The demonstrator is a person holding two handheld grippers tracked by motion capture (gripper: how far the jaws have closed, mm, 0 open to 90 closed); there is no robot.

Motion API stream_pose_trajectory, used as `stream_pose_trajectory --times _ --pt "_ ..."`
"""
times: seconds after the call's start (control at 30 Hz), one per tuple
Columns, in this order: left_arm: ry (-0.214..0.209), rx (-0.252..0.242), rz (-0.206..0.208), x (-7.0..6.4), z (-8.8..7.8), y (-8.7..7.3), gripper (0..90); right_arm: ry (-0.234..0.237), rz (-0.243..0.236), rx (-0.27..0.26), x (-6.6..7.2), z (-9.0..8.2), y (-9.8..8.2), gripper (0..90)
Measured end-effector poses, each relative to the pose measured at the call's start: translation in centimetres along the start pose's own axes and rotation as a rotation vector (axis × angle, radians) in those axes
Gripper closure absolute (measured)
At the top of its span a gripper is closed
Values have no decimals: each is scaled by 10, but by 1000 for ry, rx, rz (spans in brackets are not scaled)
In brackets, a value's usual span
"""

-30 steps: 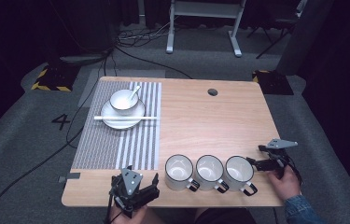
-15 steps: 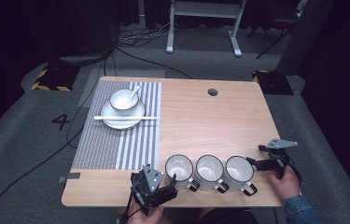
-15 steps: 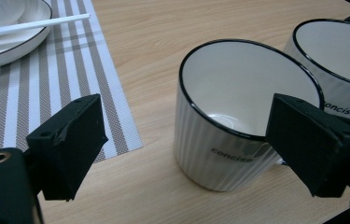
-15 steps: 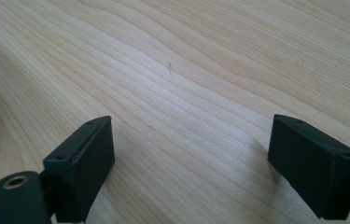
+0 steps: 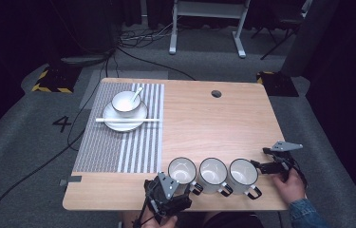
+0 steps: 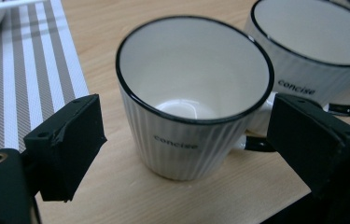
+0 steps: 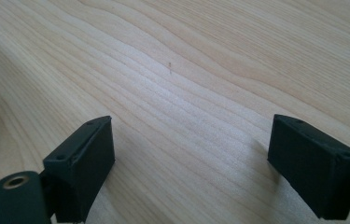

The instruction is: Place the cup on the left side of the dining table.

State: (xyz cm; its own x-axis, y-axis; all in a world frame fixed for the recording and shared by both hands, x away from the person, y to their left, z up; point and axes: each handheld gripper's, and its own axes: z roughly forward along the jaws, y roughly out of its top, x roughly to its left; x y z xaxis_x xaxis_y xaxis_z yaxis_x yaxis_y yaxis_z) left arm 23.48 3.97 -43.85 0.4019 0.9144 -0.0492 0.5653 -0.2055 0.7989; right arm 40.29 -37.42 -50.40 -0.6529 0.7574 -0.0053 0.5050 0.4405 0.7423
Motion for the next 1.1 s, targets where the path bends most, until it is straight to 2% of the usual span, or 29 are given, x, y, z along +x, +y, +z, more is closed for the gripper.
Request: stream_pose_trajectory --times 0.07,0.3,0.6,0.73,0.77,0.93,0.97,1.03,1.07,1.1 --pt "14 25 9 -2 2 -1 114 0 0 0 0 0 0 146" --pt "6 55 2 -1 17 -8 114 0 -12 3 -1 0 0 145" --pt "-12 57 36 0 40 -16 80 1 -13 4 -1 0 0 145" --pt "-37 31 47 4 49 -19 46 0 -13 3 -1 0 0 145" --pt "-53 25 32 6 53 -22 44 0 -13 3 -1 0 0 145" --pt "-46 15 26 5 60 -24 30 1 -15 5 -1 0 0 145" --pt "-42 -5 5 4 63 -24 29 0 -13 3 -1 0 0 145" --pt "-43 -11 -4 4 63 -25 26 3 -17 5 -1 -1 0 145" --pt "-51 -42 -24 4 65 -26 21 3 -14 4 -1 -1 0 145" --pt "-52 -52 -27 4 66 -26 18 2 -16 5 -1 -1 0 145"
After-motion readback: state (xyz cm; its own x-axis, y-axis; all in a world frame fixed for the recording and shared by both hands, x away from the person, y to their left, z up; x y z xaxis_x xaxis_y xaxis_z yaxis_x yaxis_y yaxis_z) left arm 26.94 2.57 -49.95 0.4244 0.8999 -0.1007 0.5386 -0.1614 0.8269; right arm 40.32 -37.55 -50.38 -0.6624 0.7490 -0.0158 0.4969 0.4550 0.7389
